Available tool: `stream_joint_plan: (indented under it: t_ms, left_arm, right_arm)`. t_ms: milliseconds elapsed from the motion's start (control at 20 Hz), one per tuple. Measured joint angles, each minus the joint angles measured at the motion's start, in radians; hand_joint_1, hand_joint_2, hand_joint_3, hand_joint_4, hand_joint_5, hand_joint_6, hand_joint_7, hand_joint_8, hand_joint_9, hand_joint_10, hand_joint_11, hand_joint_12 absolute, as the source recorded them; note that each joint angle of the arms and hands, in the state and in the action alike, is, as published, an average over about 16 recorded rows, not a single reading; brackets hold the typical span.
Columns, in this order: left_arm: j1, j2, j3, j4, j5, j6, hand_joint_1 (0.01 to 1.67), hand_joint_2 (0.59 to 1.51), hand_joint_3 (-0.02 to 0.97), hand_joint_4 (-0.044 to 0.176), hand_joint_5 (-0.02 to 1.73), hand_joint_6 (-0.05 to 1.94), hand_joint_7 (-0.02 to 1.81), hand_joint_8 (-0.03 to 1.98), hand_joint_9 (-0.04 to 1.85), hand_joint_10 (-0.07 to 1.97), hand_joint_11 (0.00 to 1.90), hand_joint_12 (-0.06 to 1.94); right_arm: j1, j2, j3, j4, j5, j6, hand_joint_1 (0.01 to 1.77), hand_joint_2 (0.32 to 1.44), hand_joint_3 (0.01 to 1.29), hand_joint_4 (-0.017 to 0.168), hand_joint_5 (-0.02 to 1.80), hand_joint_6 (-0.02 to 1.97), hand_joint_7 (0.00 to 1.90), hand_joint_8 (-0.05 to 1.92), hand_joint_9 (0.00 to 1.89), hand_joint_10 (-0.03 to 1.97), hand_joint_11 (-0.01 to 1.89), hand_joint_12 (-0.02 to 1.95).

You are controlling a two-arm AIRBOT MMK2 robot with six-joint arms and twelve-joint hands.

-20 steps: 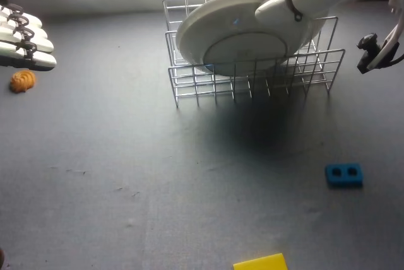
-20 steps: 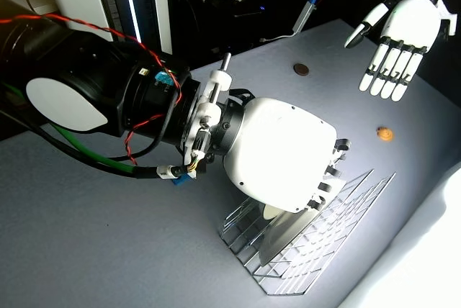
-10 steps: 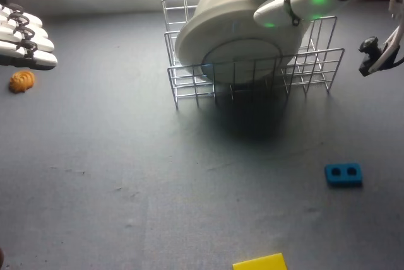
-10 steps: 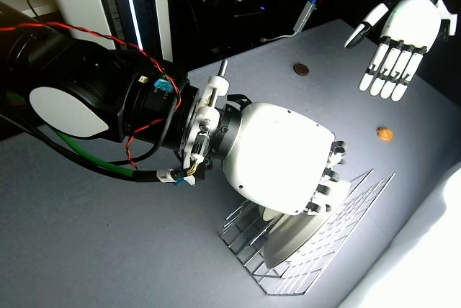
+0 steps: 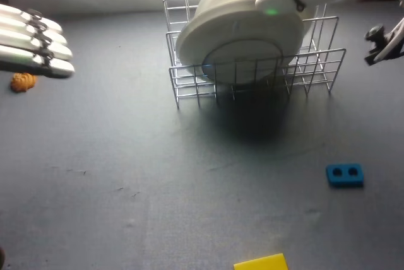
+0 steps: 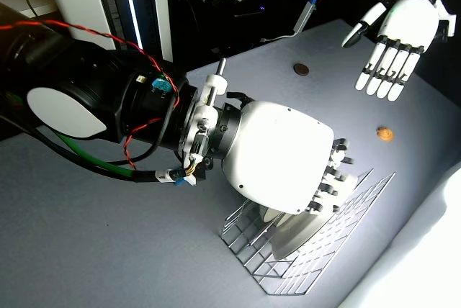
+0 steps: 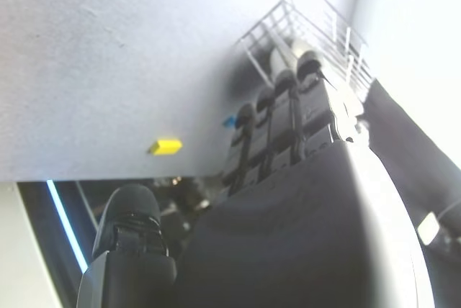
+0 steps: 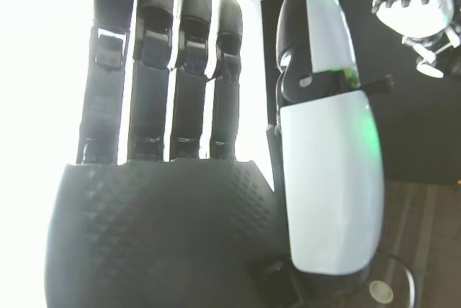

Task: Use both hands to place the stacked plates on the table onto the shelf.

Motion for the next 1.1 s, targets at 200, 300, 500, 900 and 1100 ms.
stream_joint_plan:
  t_ms: [200,300,500,900,1100]
  left_arm:
    - [-0.004,-0.001,-0.047,-0.006,-0.016,0.021,0.02,1.244,0.018,0.005,0.08,0.0,0.06,0.0,0.05,0.02,0.04,0.02]
    - [-0.008,-0.002,-0.076,-0.012,-0.025,0.029,0.02,1.257,0.018,0.005,0.12,0.0,0.11,0.0,0.09,0.02,0.06,0.05]
    - [-0.02,-0.005,-0.128,-0.027,-0.042,0.032,0.03,1.288,0.017,0.004,0.29,0.17,0.3,0.19,0.26,0.21,0.2,0.4]
    - [-0.041,-0.011,-0.185,-0.05,-0.062,0.025,0.19,1.341,0.009,0.052,1.0,1.12,1.06,1.14,1.04,1.15,0.98,1.35]
    - [-0.045,-0.018,-0.188,-0.056,-0.067,0.018,0.32,1.365,0.001,0.086,1.33,1.59,1.35,1.6,1.36,1.62,1.34,1.78]
  right_arm:
    - [0.033,0.076,-0.064,0.0,-0.015,-0.012,1.05,1.01,0.01,-0.003,0.82,0.02,0.9,0.01,0.91,-0.01,0.58,0.84]
    - [0.05,0.124,-0.101,0.0,-0.024,-0.019,1.0,1.02,0.01,-0.003,0.81,0.02,0.89,0.02,0.9,0.0,0.56,0.85]
    - [0.074,0.225,-0.173,0.0,-0.044,-0.033,0.83,1.03,0.01,-0.003,0.81,0.25,0.9,0.26,0.89,0.26,0.61,1.05]
    - [0.073,0.392,-0.271,0.0,-0.075,-0.062,0.5,1.12,0.01,0.008,1.04,1.2,1.13,1.2,1.15,1.22,1.1,1.58]
    - [0.059,0.431,-0.287,0.001,-0.08,-0.092,0.44,1.19,0.01,0.026,1.16,1.67,1.28,1.66,1.32,1.7,1.38,1.84]
